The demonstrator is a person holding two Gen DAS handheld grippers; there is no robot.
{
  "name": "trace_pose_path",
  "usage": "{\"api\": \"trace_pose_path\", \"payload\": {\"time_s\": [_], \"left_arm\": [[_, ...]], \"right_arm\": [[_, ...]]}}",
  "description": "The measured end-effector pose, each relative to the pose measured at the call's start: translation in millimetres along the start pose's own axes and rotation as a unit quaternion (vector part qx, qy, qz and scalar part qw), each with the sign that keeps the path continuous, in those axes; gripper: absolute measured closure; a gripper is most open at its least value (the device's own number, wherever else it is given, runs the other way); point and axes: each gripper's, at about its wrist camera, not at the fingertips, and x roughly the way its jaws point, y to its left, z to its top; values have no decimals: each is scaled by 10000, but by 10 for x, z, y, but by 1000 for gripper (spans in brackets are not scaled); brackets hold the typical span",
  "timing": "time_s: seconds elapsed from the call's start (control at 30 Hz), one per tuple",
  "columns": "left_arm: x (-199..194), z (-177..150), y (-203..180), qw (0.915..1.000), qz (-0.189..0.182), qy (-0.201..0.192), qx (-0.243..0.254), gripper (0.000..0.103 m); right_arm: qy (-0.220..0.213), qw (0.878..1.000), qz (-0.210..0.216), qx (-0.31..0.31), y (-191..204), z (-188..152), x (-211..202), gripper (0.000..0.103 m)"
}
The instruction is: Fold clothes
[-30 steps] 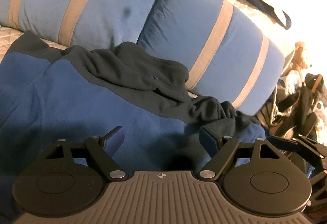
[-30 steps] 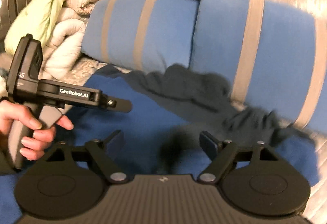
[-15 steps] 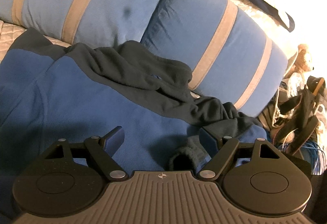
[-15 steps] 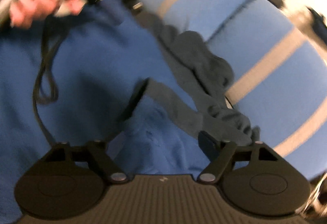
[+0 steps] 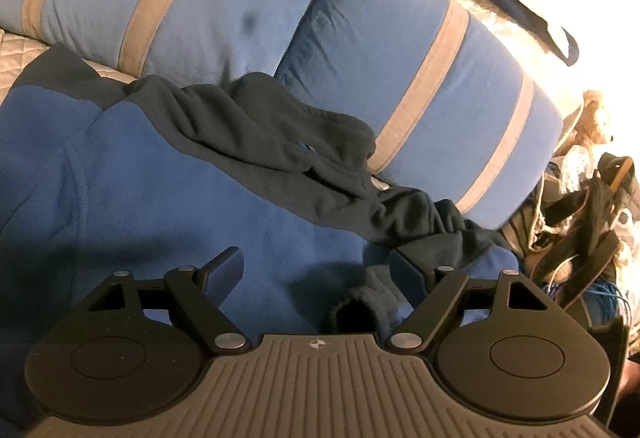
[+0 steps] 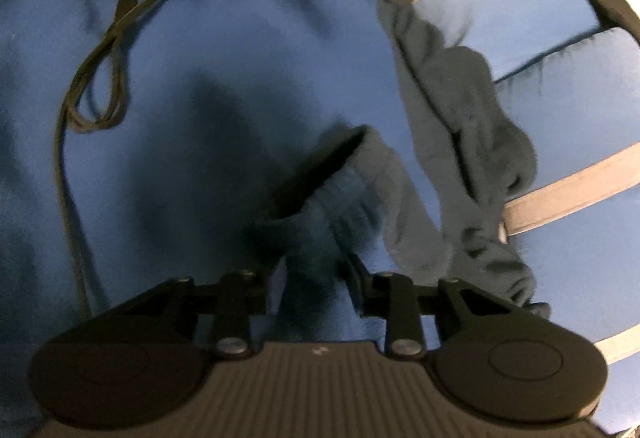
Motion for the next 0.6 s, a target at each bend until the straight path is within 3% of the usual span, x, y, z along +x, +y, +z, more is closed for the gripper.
{"api": "trace_pose_path", "payload": {"time_s": [0.03,0.17,0.33,0.37,0.6], "left_arm": [[-2,-1,1,10000,-7,7,-12,22],[-6,-6,-2,10000,-28,28,-31,22],[12,-8,-9,10000,-29,64,-24,22],[11,-11,-10,10000,-30,67,-19,22],[22,-13,-2,9999,-26,100,-15,22]], "right_arm": [[26,10000,55,-43,20,-10,-4,82],[66,9997,113,-210,109,-42,-67,92],[21,9994,23,-353,124,-42,-171,90],[6,9994,-36,-339,109,-36,-180,71],[63,9987,-91,-496,42,25,-138,70]]}}
